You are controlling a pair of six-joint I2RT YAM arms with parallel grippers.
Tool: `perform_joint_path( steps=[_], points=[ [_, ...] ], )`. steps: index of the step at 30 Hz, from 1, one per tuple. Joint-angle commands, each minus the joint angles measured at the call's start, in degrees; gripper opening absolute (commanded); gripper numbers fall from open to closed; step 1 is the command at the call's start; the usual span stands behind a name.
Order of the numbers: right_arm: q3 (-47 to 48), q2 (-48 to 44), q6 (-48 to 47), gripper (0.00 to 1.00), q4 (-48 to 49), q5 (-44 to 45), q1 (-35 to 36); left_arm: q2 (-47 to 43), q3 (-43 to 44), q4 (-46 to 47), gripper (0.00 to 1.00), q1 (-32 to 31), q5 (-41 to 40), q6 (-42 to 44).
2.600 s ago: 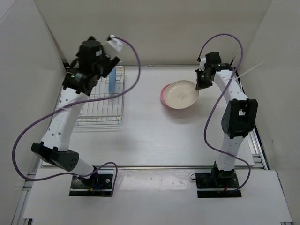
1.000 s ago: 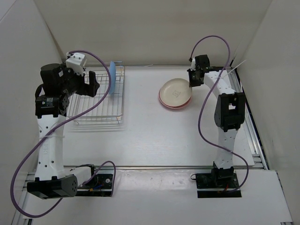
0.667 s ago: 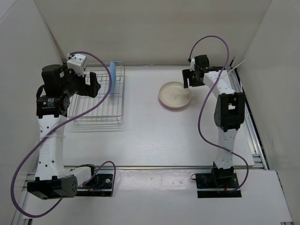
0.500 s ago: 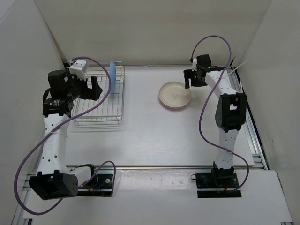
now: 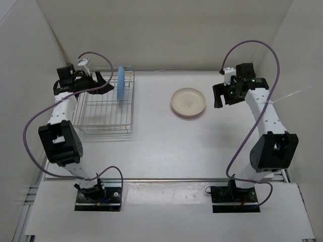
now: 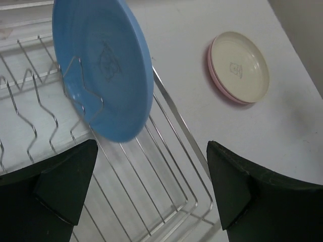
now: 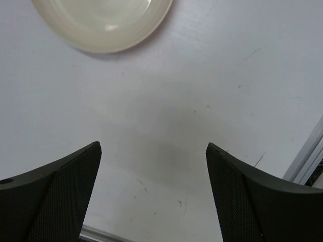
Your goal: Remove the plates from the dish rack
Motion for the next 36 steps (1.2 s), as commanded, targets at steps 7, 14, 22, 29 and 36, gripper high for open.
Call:
perform_joint_path(
  steps=[7, 14, 22, 29, 36],
  points=[
    [-5.0, -4.31, -1.33, 0.87, -2.86, -3.26, -0.26, 16.75, 18.89, 2.24, 0.97, -2.37, 12.88, -2.46],
    [-5.0, -4.31, -0.18, 0.87, -2.86, -3.27, 0.27, 23.71, 26.02, 0.4, 0.84, -5.45, 14.11, -3.52],
    [-5.0, -3.78, 0.35, 0.87, -2.34, -3.27, 0.27, 25.56, 26.64, 0.92, 0.47, -5.45, 13.58, -5.27],
    [-6.06, -3.26, 0.35, 0.87, -2.34, -2.74, 0.27, 23.81, 27.17, 0.92, 0.28, -5.45, 13.58, -6.41],
    [-5.53, -3.25, 0.88, 0.86, -2.34, -2.21, 0.8, 23.28, 27.17, 0.92, 0.11, -4.41, 14.11, -8.34]
  ],
)
